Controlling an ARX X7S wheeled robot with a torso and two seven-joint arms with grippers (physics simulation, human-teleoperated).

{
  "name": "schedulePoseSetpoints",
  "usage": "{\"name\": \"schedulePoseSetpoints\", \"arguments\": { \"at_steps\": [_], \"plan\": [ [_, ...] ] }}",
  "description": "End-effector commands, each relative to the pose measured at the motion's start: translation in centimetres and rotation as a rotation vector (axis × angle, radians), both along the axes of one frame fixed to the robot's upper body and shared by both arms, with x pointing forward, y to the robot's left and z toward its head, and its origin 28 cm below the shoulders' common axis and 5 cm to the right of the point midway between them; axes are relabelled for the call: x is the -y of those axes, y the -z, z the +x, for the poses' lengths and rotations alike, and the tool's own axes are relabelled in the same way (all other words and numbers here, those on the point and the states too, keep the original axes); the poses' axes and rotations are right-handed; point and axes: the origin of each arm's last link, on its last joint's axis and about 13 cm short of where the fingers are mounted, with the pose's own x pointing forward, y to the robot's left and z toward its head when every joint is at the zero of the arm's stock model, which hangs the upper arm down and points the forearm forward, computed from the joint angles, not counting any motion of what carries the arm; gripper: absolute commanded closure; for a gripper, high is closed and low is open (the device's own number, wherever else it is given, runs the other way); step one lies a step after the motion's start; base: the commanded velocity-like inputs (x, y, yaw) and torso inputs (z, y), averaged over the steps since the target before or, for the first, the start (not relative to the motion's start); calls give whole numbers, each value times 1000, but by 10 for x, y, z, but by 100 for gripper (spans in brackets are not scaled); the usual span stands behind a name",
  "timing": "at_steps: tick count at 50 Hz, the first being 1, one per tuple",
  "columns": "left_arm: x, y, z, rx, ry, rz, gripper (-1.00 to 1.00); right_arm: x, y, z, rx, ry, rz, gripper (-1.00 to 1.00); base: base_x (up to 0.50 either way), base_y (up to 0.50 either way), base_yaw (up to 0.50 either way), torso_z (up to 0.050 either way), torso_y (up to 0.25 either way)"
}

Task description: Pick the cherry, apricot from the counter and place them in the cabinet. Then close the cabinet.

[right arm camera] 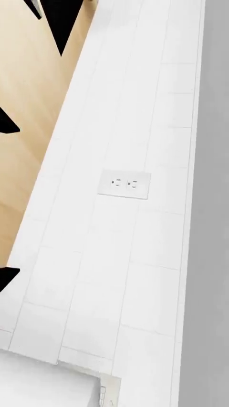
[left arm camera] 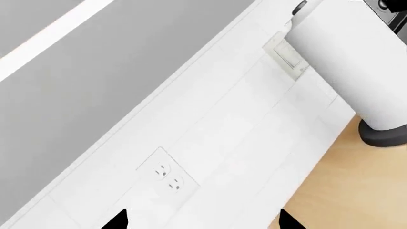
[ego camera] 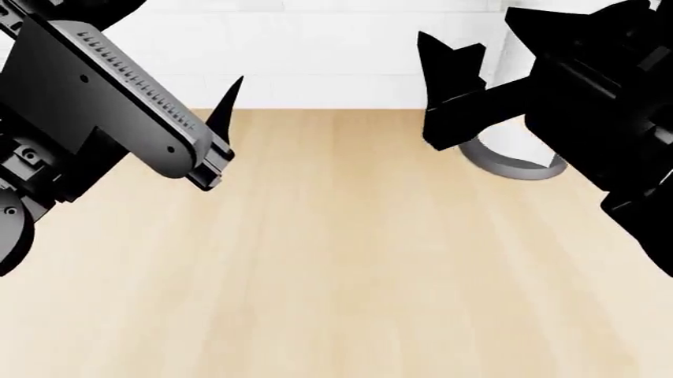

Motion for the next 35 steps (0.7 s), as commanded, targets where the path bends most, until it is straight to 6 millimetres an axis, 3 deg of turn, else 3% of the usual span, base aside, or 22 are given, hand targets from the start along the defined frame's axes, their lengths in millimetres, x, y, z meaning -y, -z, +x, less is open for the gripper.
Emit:
{"name": "schedulePoseSetpoints", "arguments": {
  "at_steps": [1, 25, 35],
  "plan": [
    [2, 0, 1, -8, 11, 4, -100, -2, -3, -2, 28, -21, -7, -100, -2, 445, 0, 0, 0],
    [2, 1, 0, -8, 14, 2, -100, 0, -2, -3, 28, -8, 0, -100, -2, 409, 0, 0, 0],
    [3, 0, 0, -6, 15, 3, -100, 0, -1, -3, 29, -13, 19, -100, 0, 34, 0, 0, 0]
  ]
}}
